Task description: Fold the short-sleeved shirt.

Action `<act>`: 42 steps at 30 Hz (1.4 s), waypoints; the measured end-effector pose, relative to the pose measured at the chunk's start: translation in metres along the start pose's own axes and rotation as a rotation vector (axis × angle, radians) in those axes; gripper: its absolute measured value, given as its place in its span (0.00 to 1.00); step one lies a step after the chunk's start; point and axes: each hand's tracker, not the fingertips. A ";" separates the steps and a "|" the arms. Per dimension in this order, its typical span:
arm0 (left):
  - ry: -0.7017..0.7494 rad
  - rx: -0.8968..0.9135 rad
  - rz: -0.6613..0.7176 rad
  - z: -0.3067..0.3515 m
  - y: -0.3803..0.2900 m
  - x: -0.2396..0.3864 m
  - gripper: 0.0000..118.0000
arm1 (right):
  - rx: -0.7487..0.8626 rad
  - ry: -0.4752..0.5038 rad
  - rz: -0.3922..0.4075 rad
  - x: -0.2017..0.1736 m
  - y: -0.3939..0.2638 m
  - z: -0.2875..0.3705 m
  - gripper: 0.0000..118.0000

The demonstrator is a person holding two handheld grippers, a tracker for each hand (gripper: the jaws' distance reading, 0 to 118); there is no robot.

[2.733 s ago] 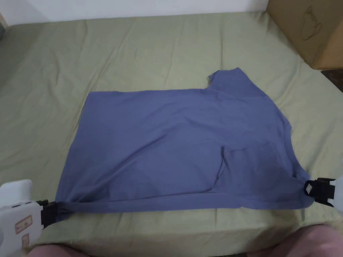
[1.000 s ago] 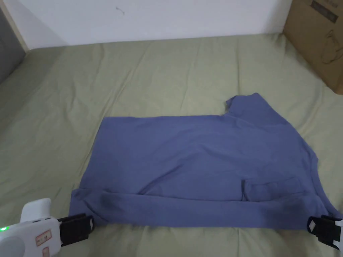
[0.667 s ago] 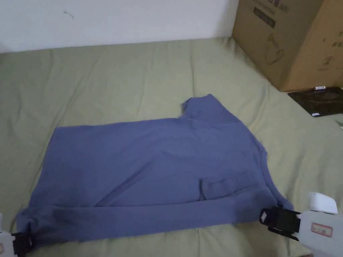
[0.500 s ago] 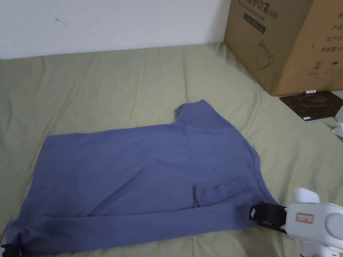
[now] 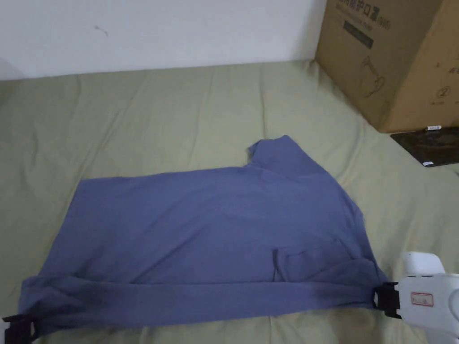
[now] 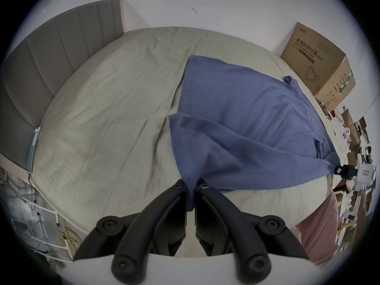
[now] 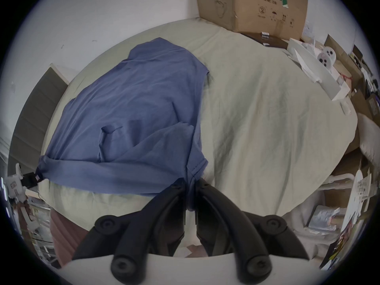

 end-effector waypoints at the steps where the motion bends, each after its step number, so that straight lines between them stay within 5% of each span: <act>1: -0.005 0.003 -0.006 0.004 -0.004 -0.001 0.05 | 0.022 -0.035 0.028 -0.001 -0.003 0.003 0.08; 10: 0.007 -0.065 0.005 0.032 -0.065 -0.018 0.05 | -0.028 0.005 -0.013 0.044 -0.051 0.013 0.08; 13: 0.025 -0.070 -0.007 0.020 -0.070 -0.017 0.36 | -0.026 0.024 -0.095 0.055 -0.056 -0.001 0.15; 15: 0.068 -0.063 0.006 0.014 -0.065 -0.013 0.51 | -0.002 -0.010 -0.141 0.058 -0.051 -0.003 0.26; 17: 0.045 0.008 0.039 0.025 -0.052 -0.012 0.90 | 0.045 -0.003 -0.137 0.027 -0.047 0.018 0.79; 18: 0.035 0.036 0.051 0.030 -0.045 -0.010 0.90 | 0.069 -0.007 -0.126 0.025 -0.038 0.024 0.90; 20: -0.009 0.091 0.074 0.035 -0.026 0.001 0.81 | 0.120 0.004 -0.069 0.004 -0.021 0.043 0.90; 21: -0.033 0.118 0.085 0.036 -0.017 0.006 0.66 | 0.133 -0.010 -0.036 -0.002 -0.011 0.047 0.89; 22: -0.058 0.136 0.096 0.041 -0.005 0.008 0.40 | 0.165 -0.002 -0.013 -0.009 -0.001 0.051 0.81; 23: -0.066 0.139 0.085 0.039 0.001 0.011 0.00 | 0.197 0.021 -0.004 -0.014 0.005 0.052 0.46; 24: -0.026 0.159 0.057 0.034 0.007 0.019 0.00 | 0.220 0.027 -0.040 -0.022 0.015 0.052 0.09; 25: -0.033 0.150 0.031 0.028 0.013 0.027 0.00 | 0.200 0.042 -0.060 -0.026 0.021 0.045 0.00; 28: -0.054 0.121 0.022 0.006 0.028 0.030 0.00 | 0.104 0.170 -0.152 -0.027 0.056 0.013 0.00; 31: -0.064 0.105 0.052 -0.018 0.049 0.027 0.00 | 0.126 0.098 -0.072 -0.046 0.103 -0.009 0.00; 36: -0.067 0.102 0.050 -0.040 0.084 0.036 0.00 | 0.132 0.129 0.012 -0.060 0.202 -0.064 0.00; 37: -0.069 0.101 0.050 -0.045 0.089 0.038 0.00 | 0.088 0.115 0.045 -0.066 0.225 -0.084 0.09; 39: -0.073 0.097 0.057 -0.056 0.098 0.039 0.00 | -0.024 0.078 0.100 -0.076 0.254 -0.122 0.71; 42: -0.076 0.074 0.068 -0.070 0.104 0.040 0.00 | -0.068 0.015 0.126 -0.078 0.275 -0.164 0.77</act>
